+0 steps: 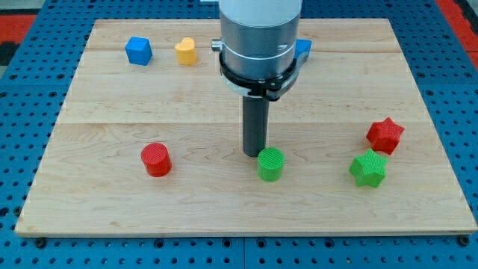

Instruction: Move the red star left to the red circle

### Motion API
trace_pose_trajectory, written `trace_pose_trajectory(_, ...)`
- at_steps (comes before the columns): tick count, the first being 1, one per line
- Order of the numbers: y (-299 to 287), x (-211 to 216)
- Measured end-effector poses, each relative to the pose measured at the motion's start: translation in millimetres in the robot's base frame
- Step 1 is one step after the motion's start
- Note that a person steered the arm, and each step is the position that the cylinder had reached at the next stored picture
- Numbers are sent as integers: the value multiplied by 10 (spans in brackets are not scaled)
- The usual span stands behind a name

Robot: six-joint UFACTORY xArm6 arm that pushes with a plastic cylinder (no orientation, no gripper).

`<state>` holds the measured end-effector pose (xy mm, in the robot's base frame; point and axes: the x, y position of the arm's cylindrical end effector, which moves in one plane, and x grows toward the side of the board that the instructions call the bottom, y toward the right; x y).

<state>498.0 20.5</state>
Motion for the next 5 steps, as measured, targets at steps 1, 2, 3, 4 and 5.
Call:
trace_pose_trajectory(1, 29, -204)
trace_pose_trajectory(2, 469, -603)
trace_pose_trajectory(3, 1244, -1025)
trace_pose_trajectory(4, 2388, -1112)
trace_pose_trajectory(5, 2909, -515)
